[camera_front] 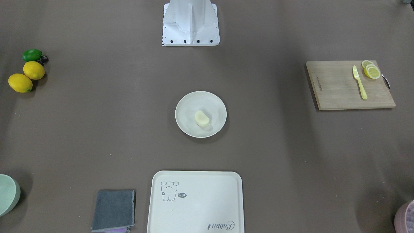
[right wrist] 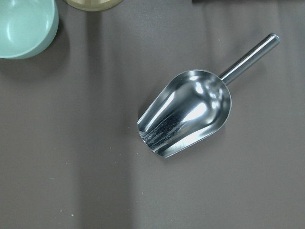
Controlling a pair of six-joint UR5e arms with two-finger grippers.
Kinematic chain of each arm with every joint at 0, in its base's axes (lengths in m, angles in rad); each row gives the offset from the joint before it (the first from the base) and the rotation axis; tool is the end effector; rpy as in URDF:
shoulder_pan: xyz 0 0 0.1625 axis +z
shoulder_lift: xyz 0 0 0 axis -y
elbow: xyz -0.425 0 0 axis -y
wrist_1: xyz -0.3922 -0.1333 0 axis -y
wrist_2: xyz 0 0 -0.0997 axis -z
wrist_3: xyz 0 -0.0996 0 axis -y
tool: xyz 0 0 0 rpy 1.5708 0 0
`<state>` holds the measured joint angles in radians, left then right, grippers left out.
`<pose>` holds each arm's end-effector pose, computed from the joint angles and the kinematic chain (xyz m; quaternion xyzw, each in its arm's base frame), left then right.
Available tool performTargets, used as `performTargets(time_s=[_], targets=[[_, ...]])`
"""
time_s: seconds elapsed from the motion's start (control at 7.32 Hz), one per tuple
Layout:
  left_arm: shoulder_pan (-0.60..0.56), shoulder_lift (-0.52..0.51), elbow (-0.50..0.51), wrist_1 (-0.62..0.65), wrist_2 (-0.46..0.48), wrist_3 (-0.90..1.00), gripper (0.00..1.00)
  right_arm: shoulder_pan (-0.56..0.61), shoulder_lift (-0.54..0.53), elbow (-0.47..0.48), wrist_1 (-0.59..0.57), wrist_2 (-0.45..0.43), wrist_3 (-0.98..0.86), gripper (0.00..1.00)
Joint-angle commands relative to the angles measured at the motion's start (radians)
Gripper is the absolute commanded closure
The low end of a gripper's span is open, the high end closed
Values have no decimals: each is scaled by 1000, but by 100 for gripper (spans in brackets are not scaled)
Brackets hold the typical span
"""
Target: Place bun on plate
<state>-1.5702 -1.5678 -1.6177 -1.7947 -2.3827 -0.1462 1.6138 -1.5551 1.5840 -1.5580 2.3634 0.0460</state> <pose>-0.0607 -0.5049 0.6100 0.0936 0.3993 -0.0136 0.9119 0.0839 -0.4981 0.6418 0.0187 -0.3860 0.0330 0.9217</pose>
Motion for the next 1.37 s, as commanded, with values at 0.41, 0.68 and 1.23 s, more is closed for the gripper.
performTargets(time_s=[0.41,0.68,1.23], targets=[[2,-1,4,0,4,-1,1,0,-8,1,1,-1,0,0],[9,-1,2,0,34,-3,1,1,-8,2,-1,-4,0,0],[16,-3,9,0,40,-1,1,0,-9,1,-1,-1,2,0]])
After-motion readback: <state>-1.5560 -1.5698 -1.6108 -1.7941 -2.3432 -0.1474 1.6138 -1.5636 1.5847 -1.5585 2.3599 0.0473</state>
